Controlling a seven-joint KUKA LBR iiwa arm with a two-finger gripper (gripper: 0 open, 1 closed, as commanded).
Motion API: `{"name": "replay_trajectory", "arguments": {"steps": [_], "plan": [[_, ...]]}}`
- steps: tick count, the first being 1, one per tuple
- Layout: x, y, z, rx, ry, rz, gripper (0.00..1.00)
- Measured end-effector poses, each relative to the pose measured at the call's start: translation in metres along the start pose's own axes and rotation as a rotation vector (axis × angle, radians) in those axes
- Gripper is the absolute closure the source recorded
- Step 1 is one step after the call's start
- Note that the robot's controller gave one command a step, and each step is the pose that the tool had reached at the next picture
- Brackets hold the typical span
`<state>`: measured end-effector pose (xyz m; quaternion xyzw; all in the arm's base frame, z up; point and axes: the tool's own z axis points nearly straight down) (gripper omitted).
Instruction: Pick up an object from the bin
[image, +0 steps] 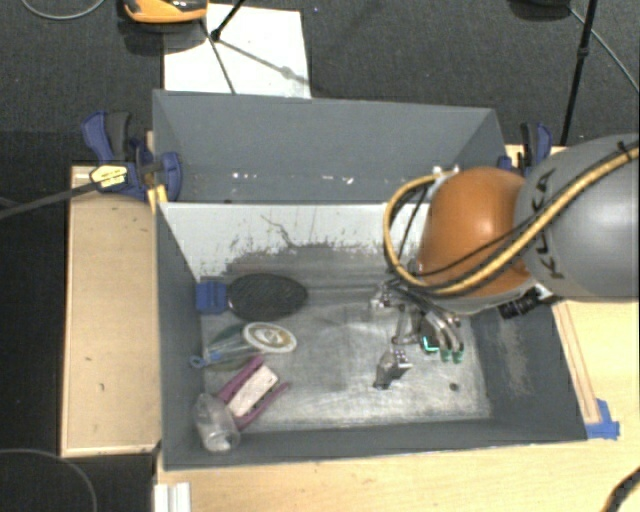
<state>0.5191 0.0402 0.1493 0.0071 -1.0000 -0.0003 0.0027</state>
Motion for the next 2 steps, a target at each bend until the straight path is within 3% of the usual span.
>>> {"name": "replay_trajectory", "arguments": {"steps": [1, 2], "plan": [[-0.075, 0.068, 0.025, -0.003, -0.013, -0.022, 0.0], [-0.061, 0.114, 0.078, 0.0, -0.012, 0.0, 0.0]]}}
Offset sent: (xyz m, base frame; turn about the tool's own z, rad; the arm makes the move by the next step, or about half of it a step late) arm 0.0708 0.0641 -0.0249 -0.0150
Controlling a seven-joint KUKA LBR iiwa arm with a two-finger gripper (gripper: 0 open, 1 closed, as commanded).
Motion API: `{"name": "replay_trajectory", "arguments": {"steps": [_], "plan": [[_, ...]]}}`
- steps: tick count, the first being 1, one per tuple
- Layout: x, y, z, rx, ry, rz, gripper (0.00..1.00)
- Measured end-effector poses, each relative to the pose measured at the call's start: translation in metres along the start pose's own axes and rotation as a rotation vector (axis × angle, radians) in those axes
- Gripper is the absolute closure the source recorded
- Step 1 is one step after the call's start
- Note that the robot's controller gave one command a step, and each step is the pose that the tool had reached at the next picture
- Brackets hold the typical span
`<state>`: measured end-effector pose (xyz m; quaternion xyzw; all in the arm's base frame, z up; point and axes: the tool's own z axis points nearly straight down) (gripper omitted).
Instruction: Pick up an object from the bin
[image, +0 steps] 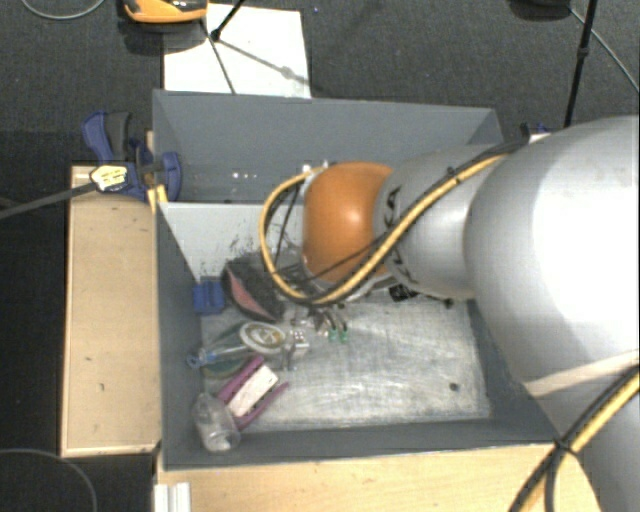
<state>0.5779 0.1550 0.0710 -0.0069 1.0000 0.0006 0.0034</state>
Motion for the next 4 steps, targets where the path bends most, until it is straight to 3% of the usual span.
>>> {"name": "replay_trajectory", "arguments": {"steps": [1, 2, 3, 4], "plan": [[-0.003, -0.002, -0.003, -0.001, -0.007, 0.004, 1.0], [-0.017, 0.007, -0.073, -0.001, -0.002, 0.126, 1.0], [-0.015, 0.007, -0.069, 0.001, 0.005, 0.125, 0.0], [-0.017, 0.03, -0.021, 0.005, -0.005, -0.036, 0.0]]}}
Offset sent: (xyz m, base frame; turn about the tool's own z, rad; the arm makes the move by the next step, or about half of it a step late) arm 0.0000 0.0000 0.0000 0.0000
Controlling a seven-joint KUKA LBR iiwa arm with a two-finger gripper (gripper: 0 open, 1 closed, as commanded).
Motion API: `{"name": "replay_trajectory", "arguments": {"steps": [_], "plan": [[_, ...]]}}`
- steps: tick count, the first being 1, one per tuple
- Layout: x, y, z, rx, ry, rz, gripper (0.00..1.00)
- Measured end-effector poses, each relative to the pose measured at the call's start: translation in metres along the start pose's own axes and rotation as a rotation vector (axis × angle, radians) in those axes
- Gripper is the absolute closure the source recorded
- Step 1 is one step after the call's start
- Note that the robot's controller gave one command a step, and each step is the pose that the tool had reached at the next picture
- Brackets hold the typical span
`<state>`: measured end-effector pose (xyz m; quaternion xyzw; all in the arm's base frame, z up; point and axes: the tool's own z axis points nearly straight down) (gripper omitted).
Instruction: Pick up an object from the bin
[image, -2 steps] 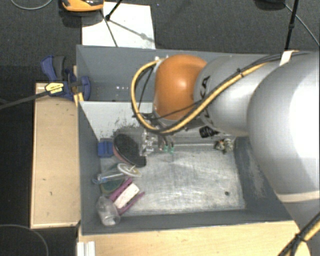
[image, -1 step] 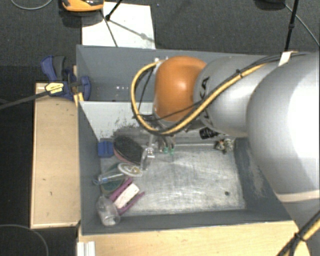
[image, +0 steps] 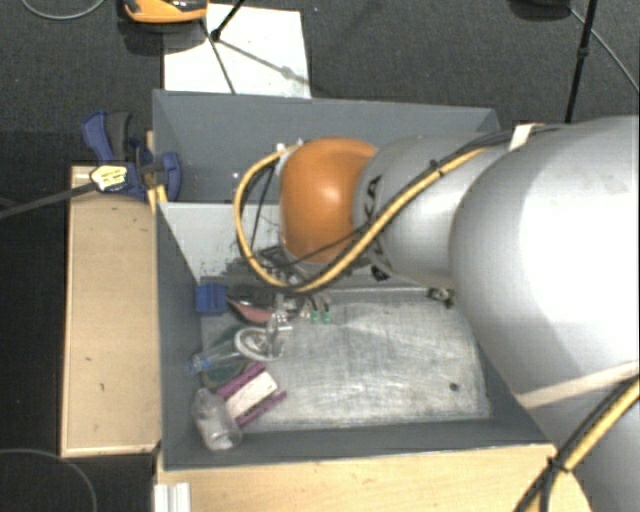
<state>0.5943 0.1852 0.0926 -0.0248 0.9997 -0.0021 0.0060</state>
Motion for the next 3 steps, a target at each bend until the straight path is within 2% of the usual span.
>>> {"name": "replay_trajectory", "arguments": {"steps": [1, 2, 3], "plan": [[0.0, -0.001, 0.001, 0.0, -0.001, 0.002, 1.0], [0.001, 0.0, -0.14, -0.007, 0.002, -0.063, 1.0], [0.018, -0.02, -0.22, -0.007, 0.0, -0.152, 1.0]]}}
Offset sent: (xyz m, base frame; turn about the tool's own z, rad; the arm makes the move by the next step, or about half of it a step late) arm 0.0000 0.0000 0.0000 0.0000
